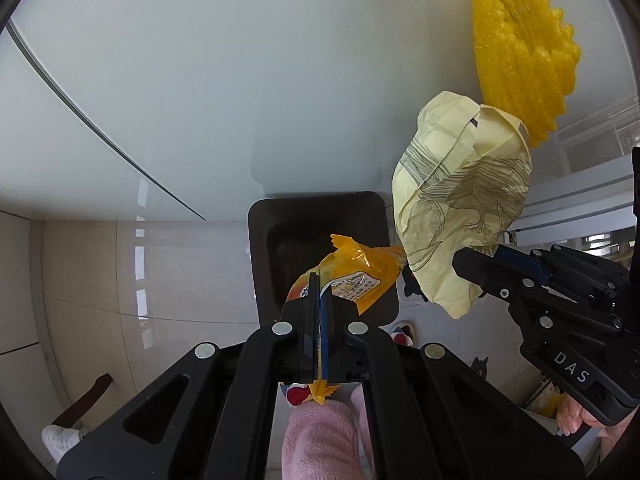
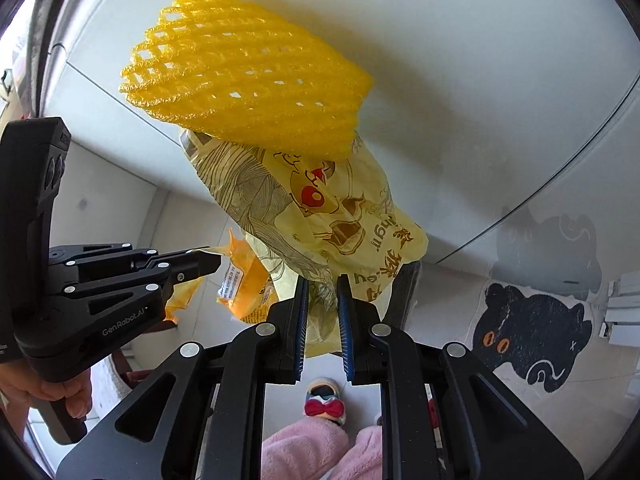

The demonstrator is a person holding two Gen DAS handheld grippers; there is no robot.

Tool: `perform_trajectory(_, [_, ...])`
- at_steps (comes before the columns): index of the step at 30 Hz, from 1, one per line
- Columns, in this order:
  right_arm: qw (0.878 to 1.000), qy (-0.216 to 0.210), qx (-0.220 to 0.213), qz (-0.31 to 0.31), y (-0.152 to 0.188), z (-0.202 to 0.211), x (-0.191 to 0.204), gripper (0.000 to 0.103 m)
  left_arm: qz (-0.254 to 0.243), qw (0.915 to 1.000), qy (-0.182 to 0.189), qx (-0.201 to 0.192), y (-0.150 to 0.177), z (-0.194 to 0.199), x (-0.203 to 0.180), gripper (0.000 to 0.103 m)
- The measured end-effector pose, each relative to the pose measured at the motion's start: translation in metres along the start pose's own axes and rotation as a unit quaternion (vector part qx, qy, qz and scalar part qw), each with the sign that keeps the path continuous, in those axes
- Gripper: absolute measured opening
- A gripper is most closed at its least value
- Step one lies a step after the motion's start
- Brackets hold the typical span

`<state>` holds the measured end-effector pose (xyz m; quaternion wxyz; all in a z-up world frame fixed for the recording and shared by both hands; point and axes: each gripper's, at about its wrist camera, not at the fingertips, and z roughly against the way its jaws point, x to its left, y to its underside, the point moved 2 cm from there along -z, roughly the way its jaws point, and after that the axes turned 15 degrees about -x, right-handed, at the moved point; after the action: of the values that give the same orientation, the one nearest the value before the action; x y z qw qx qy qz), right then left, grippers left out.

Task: Collect trash
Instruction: 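Carry both held items down over the floor bin and open both tools, then raise both tools back toward the counter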

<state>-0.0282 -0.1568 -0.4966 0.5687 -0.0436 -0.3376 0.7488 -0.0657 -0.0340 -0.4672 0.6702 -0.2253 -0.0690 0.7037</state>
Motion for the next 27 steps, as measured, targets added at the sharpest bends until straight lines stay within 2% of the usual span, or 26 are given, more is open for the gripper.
perform_trajectory(6, [1.0,-0.001,0.011,-0.027,0.011,-0.031,-0.012,0.02,0.004,0.9999,0.0,0.013,0.004,-0.025,0.009,0.0])
perform_trajectory(8, [0.999,0.005,0.016,-0.031,0.015,-0.037,-0.014,0.027,0.006,0.9998,0.0,0.018,0.008,-0.032,0.01,0.002])
perform_trajectory(10, [0.999,0.009,0.018,-0.039,0.019,-0.044,-0.017,0.048,0.009,0.9997,0.001,0.022,0.011,-0.038,0.013,0.004])
perform_trajectory(11, [0.999,0.011,0.018,-0.044,0.02,-0.046,-0.02,0.053,0.01,0.9997,-0.001,0.024,0.013,-0.042,0.015,0.005])
perform_trajectory(16, [0.998,0.008,0.021,-0.06,0.028,-0.055,-0.027,0.066,0.021,0.9991,-0.002,0.035,0.019,-0.052,0.022,0.023])
perform_trajectory(24, [0.998,0.012,0.013,-0.058,0.02,-0.042,-0.026,0.074,0.032,0.9991,-0.002,0.028,0.017,-0.039,0.024,0.048])
perform_trajectory(27, [0.998,0.015,0.007,-0.056,0.017,-0.033,-0.03,0.076,0.031,0.9993,-0.004,0.019,0.011,-0.027,0.02,0.052])
